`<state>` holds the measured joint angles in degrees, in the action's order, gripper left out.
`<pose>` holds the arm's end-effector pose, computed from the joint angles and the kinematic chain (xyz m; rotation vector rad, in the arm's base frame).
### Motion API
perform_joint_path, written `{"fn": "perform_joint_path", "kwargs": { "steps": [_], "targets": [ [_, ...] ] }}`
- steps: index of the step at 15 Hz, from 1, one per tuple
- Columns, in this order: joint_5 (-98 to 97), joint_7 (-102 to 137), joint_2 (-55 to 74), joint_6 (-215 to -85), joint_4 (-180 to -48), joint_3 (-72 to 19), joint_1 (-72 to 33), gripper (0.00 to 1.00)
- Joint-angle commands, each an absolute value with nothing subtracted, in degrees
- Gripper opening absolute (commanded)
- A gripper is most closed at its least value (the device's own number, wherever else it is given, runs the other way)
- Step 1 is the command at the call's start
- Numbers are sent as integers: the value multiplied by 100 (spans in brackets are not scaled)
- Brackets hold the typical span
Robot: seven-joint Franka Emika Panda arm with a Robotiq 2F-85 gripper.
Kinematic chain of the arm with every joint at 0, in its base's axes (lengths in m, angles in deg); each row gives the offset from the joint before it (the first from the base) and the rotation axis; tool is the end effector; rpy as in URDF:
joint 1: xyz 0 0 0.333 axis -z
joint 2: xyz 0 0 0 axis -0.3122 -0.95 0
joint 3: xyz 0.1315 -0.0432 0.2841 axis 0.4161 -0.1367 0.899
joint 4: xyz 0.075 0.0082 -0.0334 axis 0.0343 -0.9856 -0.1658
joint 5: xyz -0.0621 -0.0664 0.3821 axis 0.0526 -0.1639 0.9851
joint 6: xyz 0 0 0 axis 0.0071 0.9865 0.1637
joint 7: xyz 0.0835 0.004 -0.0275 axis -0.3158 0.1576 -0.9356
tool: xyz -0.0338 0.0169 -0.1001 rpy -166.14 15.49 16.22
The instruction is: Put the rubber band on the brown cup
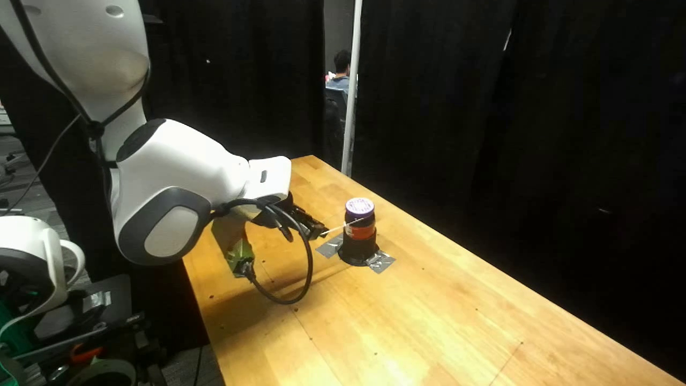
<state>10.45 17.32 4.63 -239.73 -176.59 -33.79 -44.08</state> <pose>0.4286 0.0871 0.2178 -2.8345 -0.1126 -1.2928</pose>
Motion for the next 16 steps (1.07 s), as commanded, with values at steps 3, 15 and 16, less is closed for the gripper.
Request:
{"fn": "perform_joint_path", "kwargs": {
  "steps": [3, 15, 16],
  "targets": [
    [1518, 1252, 304, -24944, -17861, -2446, -3648, 22],
    [1909, 975, 252, -25587, -17912, -2044, -3395, 20],
    [1929, 959, 253, -25609, -17936, -2018, -3386, 21]
  ]
}}
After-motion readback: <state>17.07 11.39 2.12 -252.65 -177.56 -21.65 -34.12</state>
